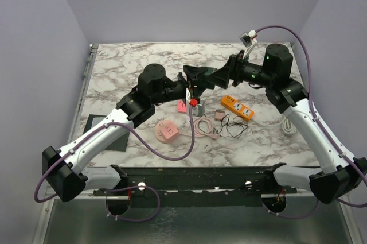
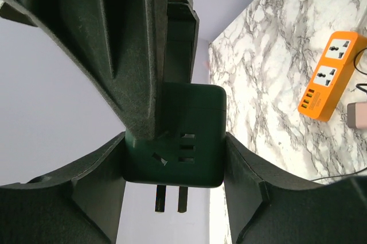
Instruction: Insert the plug
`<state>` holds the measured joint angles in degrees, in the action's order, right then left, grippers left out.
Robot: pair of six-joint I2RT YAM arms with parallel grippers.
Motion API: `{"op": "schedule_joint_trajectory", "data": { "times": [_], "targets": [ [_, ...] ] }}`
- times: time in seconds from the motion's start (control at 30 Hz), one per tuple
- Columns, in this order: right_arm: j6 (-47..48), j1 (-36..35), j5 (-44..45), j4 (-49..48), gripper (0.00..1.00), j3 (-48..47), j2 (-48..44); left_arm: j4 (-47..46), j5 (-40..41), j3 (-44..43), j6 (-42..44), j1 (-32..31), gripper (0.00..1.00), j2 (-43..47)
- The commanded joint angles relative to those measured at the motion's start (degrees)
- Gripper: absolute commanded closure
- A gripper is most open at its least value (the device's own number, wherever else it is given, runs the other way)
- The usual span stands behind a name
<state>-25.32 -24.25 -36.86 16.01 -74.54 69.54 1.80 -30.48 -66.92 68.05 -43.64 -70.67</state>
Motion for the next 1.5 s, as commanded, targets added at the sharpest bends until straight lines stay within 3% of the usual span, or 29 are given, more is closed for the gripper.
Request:
{"op": "schedule_joint_trajectory", "data": {
  "times": [0.0, 0.07, 0.27, 0.37, 0.47, 0.5, 0.53, 0.57, 0.6, 0.8, 0.9, 0.93, 1.0, 1.07, 1.1, 1.13, 1.17, 1.2, 1.47],
  "targets": [
    [-1.73, -0.44, -1.46, -1.84, 0.05, 0.38, -0.24, -5.32, 1.12, -1.35, -2.24, -0.26, 1.0, 0.39],
    [-2.13, -0.44, -2.47, -2.63, 0.0, 0.89, -0.28, -5.59, 1.54, -1.54, -2.74, -0.24, 1.0, 0.28],
    [-2.74, -0.34, -2.69, -4.72, 0.02, 2.9, -1.08, -6.55, 1.69, -1.53, -3.95, -0.22, 1.0, 0.24],
    [-3.06, -0.38, -3.06, -5.42, 0.24, 3.22, -1.01, -6.8, 1.3, -1.57, -4.52, -0.22, 1.0, 0.11],
    [-2.8, -0.44, -1.8, -4.87, 0.7, 2.62, -1.26, -6.77, 0.75, -0.95, -4.54, -0.26, 1.0, 0.27],
    [-2.26, -0.38, -0.79, -3.94, 0.73, 2.19, -1.37, -6.75, 0.55, -0.61, -4.52, -0.27, 1.0, 0.38],
    [-1.54, -0.37, 0.17, -2.82, 0.67, 1.6, -1.54, -6.81, 0.32, -0.18, -4.57, -0.25, 1.0, 0.56],
    [-0.89, -0.4, 1.24, -1.77, 0.51, 1.02, -1.59, -6.79, 0.0, 0.18, -4.58, -0.27, 1.0, 0.74],
    [-0.32, -0.35, 1.87, -0.99, 0.43, 0.5, -1.64, -6.77, -0.46, 0.47, -4.97, -0.27, 1.0, 0.93],
    [-0.33, -0.41, 1.09, -1.49, 0.18, -0.59, -1.31, -6.61, -1.38, 0.42, -6.7, -0.26, 1.0, 0.91],
    [-1.34, -0.35, 0.27, -3.02, 0.18, -0.01, -1.51, -6.57, -1.08, 0.08, -6.64, -0.27, 1.0, 0.9],
    [-1.31, -0.37, 0.04, -3.01, 0.26, -0.03, -1.42, -6.62, -0.99, 0.08, -6.6, -0.24, 1.0, 0.89],
    [-1.35, -0.37, -0.97, -3.19, 0.57, 0.09, -1.05, -6.58, -0.9, 0.19, -6.38, -0.27, 1.0, 0.96],
    [-1.15, -0.32, -0.95, -2.56, 0.78, 0.1, -0.77, -6.61, -1.09, 0.42, -6.56, -0.22, 1.0, 0.99],
    [-0.82, -0.39, -0.49, -1.82, 0.88, -0.06, -0.73, -6.63, -1.33, 0.53, -6.82, -0.28, 0.88, 0.91],
    [-0.22, -0.36, 0.33, -0.59, 0.95, -0.48, -0.53, -6.6, -1.48, 0.72, -7.19, -0.24, 0.59, 0.79],
    [0.76, -0.4, 1.8, 1.22, 0.99, -1.15, -0.36, -6.61, -1.53, 0.92, -7.51, -0.28, 0.23, 0.46],
    [1.96, -0.34, 3.76, 3.56, 0.99, -2.14, -0.04, -6.54, -1.14, 1.17, -7.85, -0.26, 0.05, 0.08],
    [7.39, 2.74, 30.8, 30.54, 0.99, -10.68, 8.58, 2.14, 3.62, -4.16, -14.16, 2.04, 0.01, -11.28]
  ]
}}
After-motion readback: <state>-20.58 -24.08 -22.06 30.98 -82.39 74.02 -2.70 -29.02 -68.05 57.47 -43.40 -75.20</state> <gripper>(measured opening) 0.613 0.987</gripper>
